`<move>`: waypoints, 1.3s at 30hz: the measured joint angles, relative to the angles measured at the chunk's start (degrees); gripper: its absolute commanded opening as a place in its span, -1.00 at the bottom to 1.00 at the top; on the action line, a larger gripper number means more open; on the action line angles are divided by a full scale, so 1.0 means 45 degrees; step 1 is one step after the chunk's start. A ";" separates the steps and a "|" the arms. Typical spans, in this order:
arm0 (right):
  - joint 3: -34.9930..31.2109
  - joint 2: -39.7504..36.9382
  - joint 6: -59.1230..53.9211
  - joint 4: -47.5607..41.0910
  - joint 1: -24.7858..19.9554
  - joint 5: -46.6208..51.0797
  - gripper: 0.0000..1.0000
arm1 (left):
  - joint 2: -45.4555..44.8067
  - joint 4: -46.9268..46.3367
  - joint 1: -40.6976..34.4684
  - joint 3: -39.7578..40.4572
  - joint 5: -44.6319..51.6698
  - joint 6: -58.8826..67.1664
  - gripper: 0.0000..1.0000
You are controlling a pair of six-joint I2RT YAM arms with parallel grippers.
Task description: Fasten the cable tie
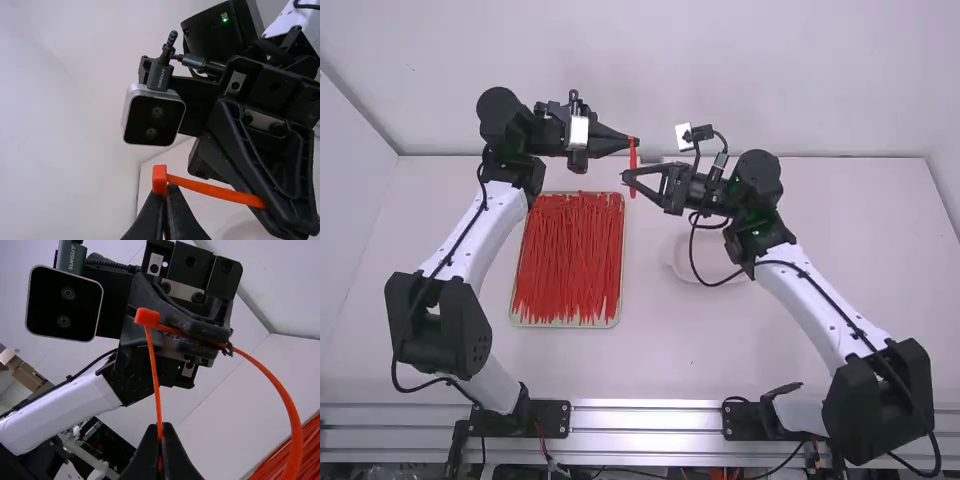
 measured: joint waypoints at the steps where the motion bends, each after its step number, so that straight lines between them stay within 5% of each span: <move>1: 0.0000 0.0000 -0.0005 0.0034 0.0000 0.0000 -1.00 | 0.0000 0.0000 0.0000 0.0000 0.0000 0.0000 -0.96; 39: 0.0000 0.0000 0.0651 0.1948 -0.0039 0.0223 -1.00 | 0.0000 0.1773 -0.0403 0.0000 0.0597 -0.0466 -0.97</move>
